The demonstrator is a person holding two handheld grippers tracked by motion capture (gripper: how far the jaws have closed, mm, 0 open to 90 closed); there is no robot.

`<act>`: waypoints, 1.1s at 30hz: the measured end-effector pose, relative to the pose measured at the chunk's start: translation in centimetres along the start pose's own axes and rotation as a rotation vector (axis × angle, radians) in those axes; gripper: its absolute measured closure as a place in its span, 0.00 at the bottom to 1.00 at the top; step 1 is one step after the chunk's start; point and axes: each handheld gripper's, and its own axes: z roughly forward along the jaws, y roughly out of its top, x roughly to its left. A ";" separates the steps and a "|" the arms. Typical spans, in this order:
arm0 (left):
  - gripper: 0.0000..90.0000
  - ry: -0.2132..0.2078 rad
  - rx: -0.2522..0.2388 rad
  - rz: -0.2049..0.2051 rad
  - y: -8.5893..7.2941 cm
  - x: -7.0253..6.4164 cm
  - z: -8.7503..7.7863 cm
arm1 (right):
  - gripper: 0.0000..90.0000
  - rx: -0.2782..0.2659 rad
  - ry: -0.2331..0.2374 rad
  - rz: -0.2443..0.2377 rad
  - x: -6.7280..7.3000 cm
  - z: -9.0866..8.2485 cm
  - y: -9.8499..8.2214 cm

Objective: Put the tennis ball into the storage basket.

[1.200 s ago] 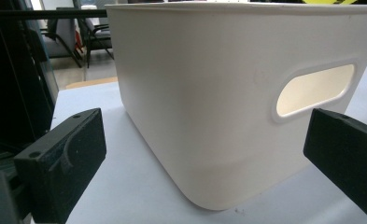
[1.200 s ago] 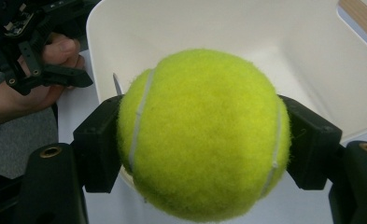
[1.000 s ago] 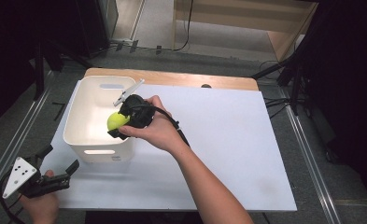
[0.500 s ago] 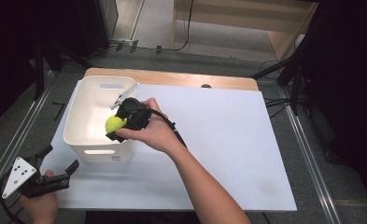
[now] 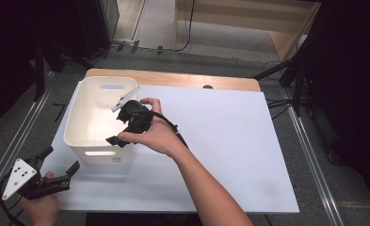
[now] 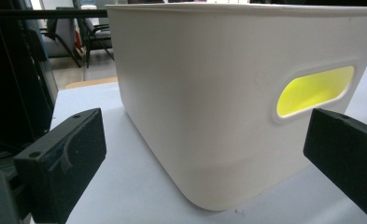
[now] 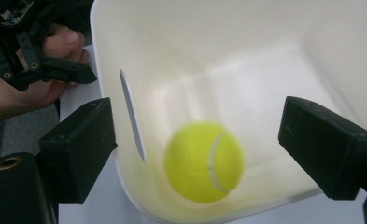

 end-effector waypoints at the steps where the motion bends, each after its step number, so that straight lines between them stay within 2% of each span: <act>1: 0.00 0.000 0.000 0.001 0.0 0.0 0.0 | 0.09 -0.002 0.001 0.002 0.1 -0.1 0.0; 4: 0.00 0.001 0.000 0.000 0.0 0.0 0.0 | 0.03 -0.003 -0.008 -0.001 0.3 -0.5 -0.1; 9: 0.00 0.001 -0.001 0.000 0.0 0.0 0.0 | 0.02 -0.016 -0.018 -0.018 0.6 -1.1 -0.8; 16: 0.00 0.000 0.003 0.005 0.0 0.0 0.0 | 0.01 -0.039 -0.047 -0.012 0.8 -2.0 -2.0; 33: 0.00 0.003 0.009 0.011 0.0 -0.1 0.1 | 0.00 -0.079 -0.098 0.019 0.8 -4.1 -6.6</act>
